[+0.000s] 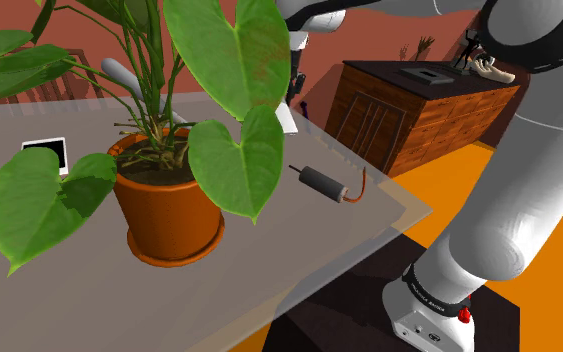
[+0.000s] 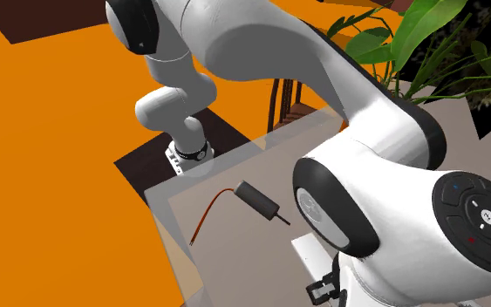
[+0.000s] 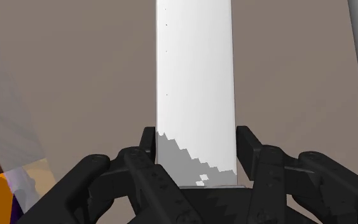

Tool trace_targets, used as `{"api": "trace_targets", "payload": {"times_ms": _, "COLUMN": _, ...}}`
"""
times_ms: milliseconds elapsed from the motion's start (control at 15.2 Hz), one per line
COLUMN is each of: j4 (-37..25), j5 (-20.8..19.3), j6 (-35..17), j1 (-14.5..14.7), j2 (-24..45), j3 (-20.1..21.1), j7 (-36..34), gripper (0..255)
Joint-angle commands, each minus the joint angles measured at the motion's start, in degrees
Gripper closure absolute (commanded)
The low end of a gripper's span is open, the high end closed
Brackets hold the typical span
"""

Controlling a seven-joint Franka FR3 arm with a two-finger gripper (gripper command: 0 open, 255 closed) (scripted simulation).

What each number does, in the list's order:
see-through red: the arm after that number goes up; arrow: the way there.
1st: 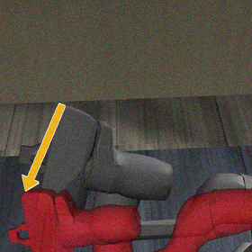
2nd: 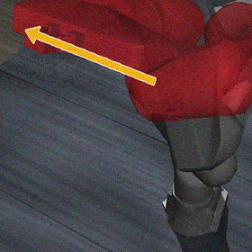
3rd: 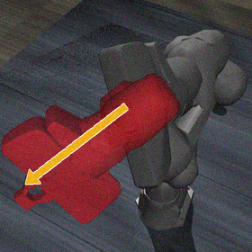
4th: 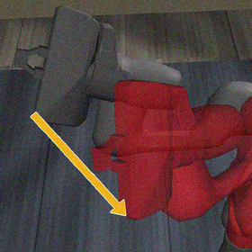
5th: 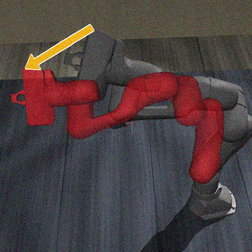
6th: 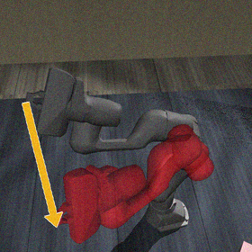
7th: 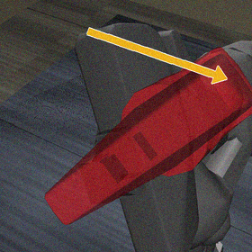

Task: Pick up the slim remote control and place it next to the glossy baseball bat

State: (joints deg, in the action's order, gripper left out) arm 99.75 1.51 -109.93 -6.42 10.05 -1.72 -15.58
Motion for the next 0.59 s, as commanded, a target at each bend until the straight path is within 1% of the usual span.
{"api": "trace_targets", "payload": {"times_ms": 0, "j4": -1.0, "j5": 0.0, "j6": -0.5, "j1": 0.0, "j2": 1.5, "j3": 0.0, "j7": 0.0, "gripper": 255}}
{"api": "trace_targets", "payload": {"times_ms": 528, "j4": 3.2, "j5": 0.2, "j6": -6.2, "j1": 0.0, "j2": 3.0, "j3": 0.0, "j7": 0.2, "gripper": 255}}
